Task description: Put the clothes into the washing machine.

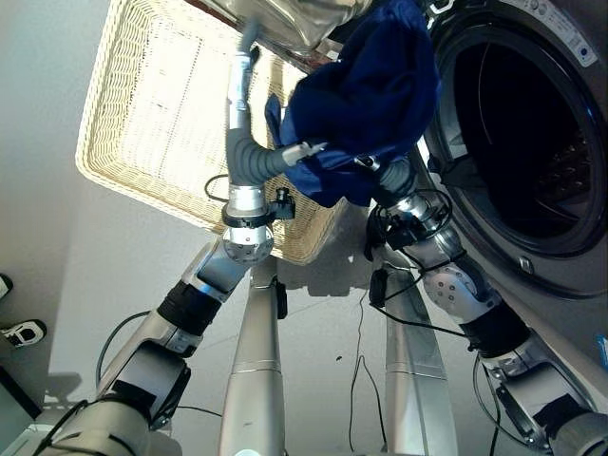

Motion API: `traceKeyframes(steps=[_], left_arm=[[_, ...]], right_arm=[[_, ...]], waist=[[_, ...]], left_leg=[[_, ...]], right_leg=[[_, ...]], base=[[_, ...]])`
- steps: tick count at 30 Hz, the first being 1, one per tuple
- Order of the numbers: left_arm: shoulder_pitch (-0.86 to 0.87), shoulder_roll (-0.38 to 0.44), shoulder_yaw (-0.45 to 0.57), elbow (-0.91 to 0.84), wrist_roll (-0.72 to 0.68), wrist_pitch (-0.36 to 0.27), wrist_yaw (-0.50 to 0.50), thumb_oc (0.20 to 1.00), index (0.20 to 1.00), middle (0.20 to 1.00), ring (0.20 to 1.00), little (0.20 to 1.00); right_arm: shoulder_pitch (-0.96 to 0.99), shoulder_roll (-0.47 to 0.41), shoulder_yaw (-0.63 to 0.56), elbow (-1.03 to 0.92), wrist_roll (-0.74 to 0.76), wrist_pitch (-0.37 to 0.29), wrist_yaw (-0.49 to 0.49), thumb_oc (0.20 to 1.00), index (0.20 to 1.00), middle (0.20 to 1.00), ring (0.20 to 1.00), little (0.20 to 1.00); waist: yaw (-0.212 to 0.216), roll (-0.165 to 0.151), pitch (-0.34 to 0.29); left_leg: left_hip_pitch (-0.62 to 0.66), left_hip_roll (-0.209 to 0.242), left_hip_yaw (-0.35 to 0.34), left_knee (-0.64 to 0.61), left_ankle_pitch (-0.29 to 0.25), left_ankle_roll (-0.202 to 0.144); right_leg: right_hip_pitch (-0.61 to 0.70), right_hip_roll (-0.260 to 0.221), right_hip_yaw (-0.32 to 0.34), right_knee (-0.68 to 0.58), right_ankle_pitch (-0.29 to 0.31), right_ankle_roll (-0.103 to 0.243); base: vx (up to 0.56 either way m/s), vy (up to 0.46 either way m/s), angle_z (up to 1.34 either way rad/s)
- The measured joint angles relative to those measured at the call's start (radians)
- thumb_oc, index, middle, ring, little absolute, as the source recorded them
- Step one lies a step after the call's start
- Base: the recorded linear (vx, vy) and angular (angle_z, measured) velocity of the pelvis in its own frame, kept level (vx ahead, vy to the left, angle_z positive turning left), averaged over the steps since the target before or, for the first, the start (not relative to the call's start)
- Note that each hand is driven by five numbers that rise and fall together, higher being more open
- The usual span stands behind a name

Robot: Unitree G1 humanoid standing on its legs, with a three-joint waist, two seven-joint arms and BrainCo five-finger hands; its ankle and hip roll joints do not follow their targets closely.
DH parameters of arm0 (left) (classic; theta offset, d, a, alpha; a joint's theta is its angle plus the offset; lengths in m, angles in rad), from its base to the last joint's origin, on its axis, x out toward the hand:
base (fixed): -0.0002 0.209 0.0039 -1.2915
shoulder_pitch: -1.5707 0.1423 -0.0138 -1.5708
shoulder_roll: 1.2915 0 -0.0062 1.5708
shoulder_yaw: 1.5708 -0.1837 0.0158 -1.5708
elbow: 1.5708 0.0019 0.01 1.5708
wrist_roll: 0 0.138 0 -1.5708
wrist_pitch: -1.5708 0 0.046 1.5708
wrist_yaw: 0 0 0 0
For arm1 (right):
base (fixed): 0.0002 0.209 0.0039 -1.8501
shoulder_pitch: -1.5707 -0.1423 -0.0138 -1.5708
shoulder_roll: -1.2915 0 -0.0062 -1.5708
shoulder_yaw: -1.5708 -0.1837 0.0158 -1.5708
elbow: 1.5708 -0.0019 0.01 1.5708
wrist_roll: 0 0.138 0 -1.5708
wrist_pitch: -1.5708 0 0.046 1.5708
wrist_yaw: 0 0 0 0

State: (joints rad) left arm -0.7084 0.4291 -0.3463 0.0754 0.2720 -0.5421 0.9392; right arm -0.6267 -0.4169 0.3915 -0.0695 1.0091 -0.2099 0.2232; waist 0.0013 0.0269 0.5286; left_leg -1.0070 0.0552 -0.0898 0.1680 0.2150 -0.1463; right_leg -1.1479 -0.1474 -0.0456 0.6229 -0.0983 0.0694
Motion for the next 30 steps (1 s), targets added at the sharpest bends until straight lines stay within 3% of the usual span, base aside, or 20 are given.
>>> traceKeyframes(steps=[6,16,24,30], left_arm=[[-0.001,-0.002,0.033,0.017,0.032,0.027,0.107,1.0,1.0,1.0,1.0,1.0],[-0.01,-0.001,0.058,0.161,0.018,0.045,0.119,1.0,1.0,1.0,1.0,1.0],[-0.042,0.007,0.054,0.388,-0.113,0.041,0.091,1.0,1.0,1.0,1.0,1.0],[-0.087,0.013,0.04,0.531,-0.209,0.028,0.064,1.0,1.0,1.0,1.0,1.0]], right_arm=[[-0.005,0.018,-0.038,0.0,0.021,-0.04,-0.024,0.2,0.2,0.2,0.2,0.2],[-0.005,0.031,-0.115,0.053,0.169,-0.124,-0.061,0.2,0.2,0.2,0.2,0.2],[-0.023,0.014,-0.16,0.296,0.304,-0.14,-0.075,0.2,0.2,0.2,0.2,0.2],[-0.058,-0.019,-0.184,0.594,0.479,-0.09,-0.084,0.2,0.2,0.2,0.2,0.2]], waist=[[0.015,0.0,0.0],[0.009,0.0,0.0],[-0.01,0.0,0.0],[-0.015,0.0,0.0]], left_leg=[[0.0,-0.001,-0.001,0.006,-0.001,-0.002],[0.0,-0.001,0.0,0.019,-0.003,-0.003],[0.0,0.0,0.0,0.021,-0.004,-0.004],[-0.001,0.006,0.004,0.016,-0.004,-0.004]], right_leg=[[0.001,-0.001,0.0,0.004,-0.001,-0.002],[0.004,-0.001,0.001,0.003,-0.001,-0.002],[0.005,0.0,0.002,-0.001,-0.001,-0.001],[0.007,0.006,0.002,-0.018,0.004,-0.002]], base=[[0.0,0.0,0.0],[0.0,0.003,0.0],[0.0,0.01,0.0],[0.0,0.02,-0.03]])
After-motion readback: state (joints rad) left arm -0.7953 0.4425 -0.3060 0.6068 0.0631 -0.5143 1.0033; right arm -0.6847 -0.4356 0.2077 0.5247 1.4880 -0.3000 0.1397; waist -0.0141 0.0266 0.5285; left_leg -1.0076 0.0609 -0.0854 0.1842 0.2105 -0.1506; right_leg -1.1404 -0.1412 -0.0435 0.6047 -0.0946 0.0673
